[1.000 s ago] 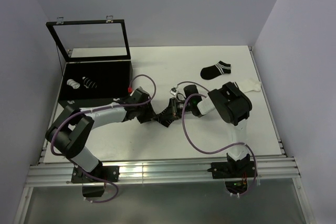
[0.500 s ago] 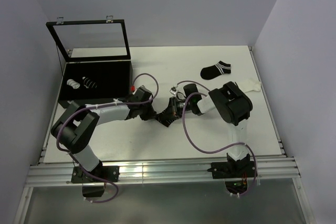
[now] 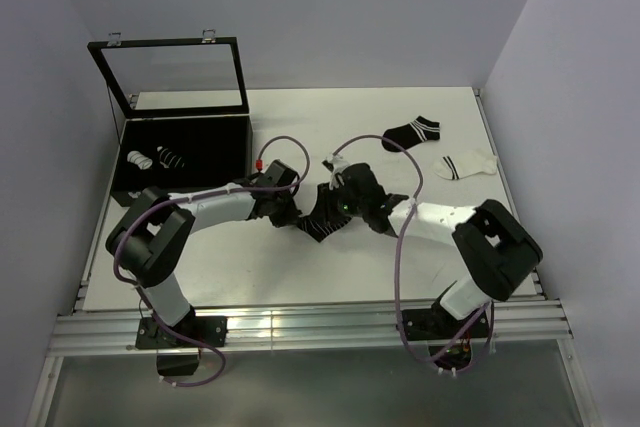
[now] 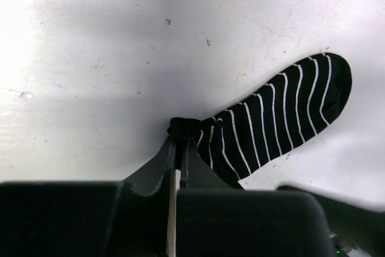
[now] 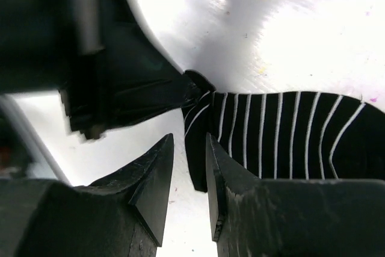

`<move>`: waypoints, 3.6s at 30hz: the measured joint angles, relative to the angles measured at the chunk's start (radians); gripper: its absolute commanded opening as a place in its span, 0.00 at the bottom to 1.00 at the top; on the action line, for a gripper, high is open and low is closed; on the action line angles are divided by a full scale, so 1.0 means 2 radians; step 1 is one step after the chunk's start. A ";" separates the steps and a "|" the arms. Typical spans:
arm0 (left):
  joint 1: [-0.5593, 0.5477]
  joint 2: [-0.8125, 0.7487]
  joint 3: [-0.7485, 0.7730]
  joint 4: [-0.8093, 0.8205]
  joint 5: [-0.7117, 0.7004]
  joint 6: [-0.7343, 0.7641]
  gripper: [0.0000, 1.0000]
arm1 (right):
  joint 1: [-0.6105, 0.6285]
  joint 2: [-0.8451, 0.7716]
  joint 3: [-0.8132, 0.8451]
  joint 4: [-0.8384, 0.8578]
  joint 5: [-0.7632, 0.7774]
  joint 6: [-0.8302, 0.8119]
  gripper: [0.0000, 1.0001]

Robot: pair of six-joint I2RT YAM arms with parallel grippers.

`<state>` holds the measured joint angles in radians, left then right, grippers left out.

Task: Roll the socks
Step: Roll the sock at the center of the board.

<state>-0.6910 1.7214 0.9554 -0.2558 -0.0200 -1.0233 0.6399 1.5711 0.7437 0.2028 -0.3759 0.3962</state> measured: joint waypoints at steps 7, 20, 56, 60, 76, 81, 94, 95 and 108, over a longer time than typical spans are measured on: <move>-0.001 0.005 0.020 -0.040 -0.002 0.010 0.00 | 0.108 -0.041 -0.059 0.024 0.170 -0.056 0.36; -0.002 0.006 0.028 -0.063 -0.002 0.014 0.00 | 0.206 -0.041 -0.075 0.059 0.330 -0.112 0.36; 0.001 -0.018 0.009 -0.061 0.001 -0.007 0.34 | 0.198 0.042 -0.040 0.067 0.331 -0.067 0.00; 0.009 -0.067 -0.025 -0.053 -0.002 -0.031 0.61 | 0.145 0.008 -0.086 0.094 0.239 -0.027 0.00; -0.010 -0.102 -0.079 0.063 0.012 -0.051 0.65 | -0.062 0.129 -0.199 0.433 -0.110 0.193 0.00; -0.021 -0.064 -0.073 0.071 0.022 -0.046 0.62 | -0.095 0.212 -0.209 0.565 -0.169 0.286 0.00; -0.033 -0.032 -0.058 0.085 0.029 -0.033 0.56 | -0.115 0.248 -0.214 0.634 -0.195 0.357 0.00; -0.033 -0.031 -0.057 0.086 0.029 -0.033 0.56 | -0.115 0.245 -0.215 0.632 -0.194 0.353 0.00; -0.035 -0.027 -0.050 0.084 0.030 -0.035 0.60 | -0.110 0.184 -0.191 0.470 -0.181 0.297 0.00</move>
<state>-0.7612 1.6672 0.8551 -0.0872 0.0391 -1.0935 0.4206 1.9388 0.3622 1.1427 -0.7387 0.9905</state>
